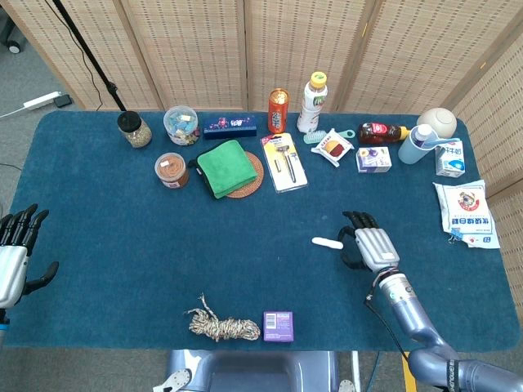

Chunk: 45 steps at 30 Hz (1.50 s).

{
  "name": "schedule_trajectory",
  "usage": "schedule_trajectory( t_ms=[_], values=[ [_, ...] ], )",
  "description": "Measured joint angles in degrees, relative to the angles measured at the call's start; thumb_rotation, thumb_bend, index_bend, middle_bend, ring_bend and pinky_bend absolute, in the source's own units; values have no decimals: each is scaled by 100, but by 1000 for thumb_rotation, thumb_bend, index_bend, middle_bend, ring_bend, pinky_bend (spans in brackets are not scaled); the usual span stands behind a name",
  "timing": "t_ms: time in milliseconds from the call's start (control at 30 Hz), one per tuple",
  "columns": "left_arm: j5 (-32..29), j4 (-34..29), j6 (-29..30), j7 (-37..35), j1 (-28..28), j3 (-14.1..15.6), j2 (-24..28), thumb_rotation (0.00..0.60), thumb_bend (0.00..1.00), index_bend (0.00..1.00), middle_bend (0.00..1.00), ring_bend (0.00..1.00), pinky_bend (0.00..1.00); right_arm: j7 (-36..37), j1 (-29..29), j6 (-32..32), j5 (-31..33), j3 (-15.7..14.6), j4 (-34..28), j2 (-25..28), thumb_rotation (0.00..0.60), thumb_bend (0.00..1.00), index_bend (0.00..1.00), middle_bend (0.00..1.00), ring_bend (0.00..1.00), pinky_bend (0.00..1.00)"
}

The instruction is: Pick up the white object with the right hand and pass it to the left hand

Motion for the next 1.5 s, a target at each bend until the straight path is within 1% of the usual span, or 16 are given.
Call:
schedule_trajectory(
  t_ms=[467,767,1233,1400,1500],
  values=[
    [-30,21,69,-36,38,18,50,600,287,60,0,0,0,-37,172,-15,318,33,577,-510,600,396,472,158,5,0],
    [-48,58,116,-89,76,26,95,600,287,60,0,0,0,21,232,-38,381,25,859,-730,600,396,458,136,3,0],
    [-43,89,174,-153,118,37,146,600,286,60,0,0,0,65,272,-111,472,-14,1262,-967,600,397,454,135,4,0],
    [-42,92,193,-163,122,28,148,600,287,60,0,0,0,63,275,-89,470,-10,1272,-986,600,396,442,135,4,0],
    [-35,102,191,-171,117,26,146,600,287,60,0,0,0,31,276,-72,471,-9,1213,-984,600,396,416,135,4,0]
  ],
)
